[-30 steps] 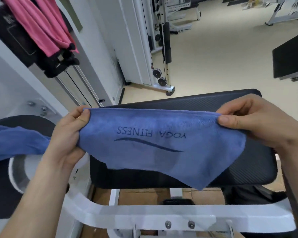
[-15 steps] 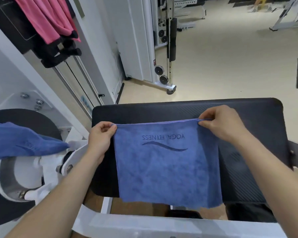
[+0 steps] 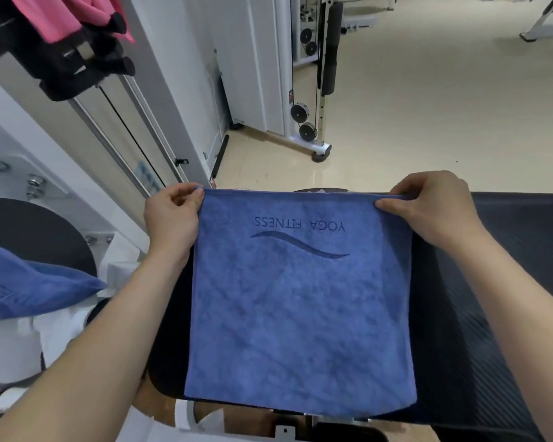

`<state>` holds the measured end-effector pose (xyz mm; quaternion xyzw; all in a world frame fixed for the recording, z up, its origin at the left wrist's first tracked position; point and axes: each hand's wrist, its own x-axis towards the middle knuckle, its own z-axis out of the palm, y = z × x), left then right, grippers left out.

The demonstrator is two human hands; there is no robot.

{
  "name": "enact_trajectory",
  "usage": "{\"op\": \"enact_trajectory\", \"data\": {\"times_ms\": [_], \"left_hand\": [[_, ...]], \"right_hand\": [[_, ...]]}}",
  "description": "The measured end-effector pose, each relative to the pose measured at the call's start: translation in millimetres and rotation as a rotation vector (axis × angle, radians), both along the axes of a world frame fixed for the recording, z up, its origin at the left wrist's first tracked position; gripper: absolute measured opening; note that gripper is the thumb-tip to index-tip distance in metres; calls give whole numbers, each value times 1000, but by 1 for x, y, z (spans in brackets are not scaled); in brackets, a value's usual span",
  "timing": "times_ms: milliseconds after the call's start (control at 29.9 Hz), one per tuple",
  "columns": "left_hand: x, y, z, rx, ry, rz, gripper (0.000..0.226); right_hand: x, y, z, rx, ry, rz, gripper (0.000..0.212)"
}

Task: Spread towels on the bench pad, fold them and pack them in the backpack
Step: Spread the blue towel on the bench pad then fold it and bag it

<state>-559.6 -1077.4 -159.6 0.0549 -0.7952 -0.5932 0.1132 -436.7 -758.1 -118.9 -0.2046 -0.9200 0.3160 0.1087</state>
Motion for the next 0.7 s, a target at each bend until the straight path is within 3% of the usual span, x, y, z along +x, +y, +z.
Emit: {"op": "enact_trajectory", "data": {"times_ms": [301,435,569,703], "left_hand": [[-6,0,-5,-90,53,41,11],[17,-6,2,-150,71,69,23],[101,-30,-17,-145,-21,59,19],[192,-58,-56,-169,-245,40,17]], "right_hand": [[-14,-1,5,-8,-70,-30,35],[12,-13,-5,121,6,-16,69],[78,-28,-22,13,107,-150,55],[154,-47,-58,-235,-79,-225,35]]}}
